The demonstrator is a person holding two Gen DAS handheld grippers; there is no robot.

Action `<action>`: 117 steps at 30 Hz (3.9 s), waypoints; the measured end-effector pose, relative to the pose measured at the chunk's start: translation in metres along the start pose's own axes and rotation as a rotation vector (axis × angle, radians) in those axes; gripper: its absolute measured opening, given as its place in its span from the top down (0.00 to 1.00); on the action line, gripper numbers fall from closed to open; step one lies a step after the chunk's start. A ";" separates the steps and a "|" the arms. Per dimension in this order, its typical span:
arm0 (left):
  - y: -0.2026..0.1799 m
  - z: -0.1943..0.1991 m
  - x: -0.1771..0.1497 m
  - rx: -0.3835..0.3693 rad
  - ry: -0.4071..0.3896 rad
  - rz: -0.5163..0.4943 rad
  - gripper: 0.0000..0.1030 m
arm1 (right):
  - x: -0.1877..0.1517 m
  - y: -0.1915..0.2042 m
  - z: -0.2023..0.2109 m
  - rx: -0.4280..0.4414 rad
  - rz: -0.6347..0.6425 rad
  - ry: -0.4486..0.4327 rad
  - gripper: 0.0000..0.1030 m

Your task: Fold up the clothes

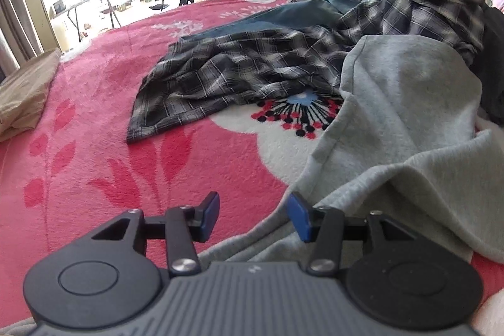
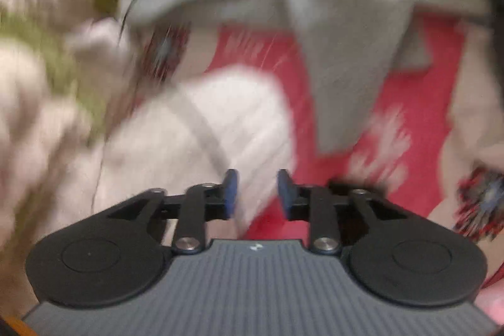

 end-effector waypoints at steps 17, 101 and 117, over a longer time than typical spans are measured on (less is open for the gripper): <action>0.007 -0.006 -0.025 0.024 0.035 -0.015 0.50 | 0.270 -0.167 -0.070 -0.412 0.006 -0.402 0.40; 0.029 -0.031 -0.023 0.295 0.059 0.021 0.41 | 0.018 -0.208 -0.019 -0.575 -0.883 -0.848 0.97; 0.039 -0.035 -0.023 0.275 0.052 0.038 0.41 | -0.025 -0.223 -0.033 -0.781 -0.908 -0.695 0.92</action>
Point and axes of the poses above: each gripper's, at about its wrist camera, not at the fingertips, and z roughly against the way its jaws point, y to its left, x to its top, the point moved 7 cm from there along -z, roughly the way its jaws point, and after that the axes turned 8 degrees about -y, right-handed, at the moved point
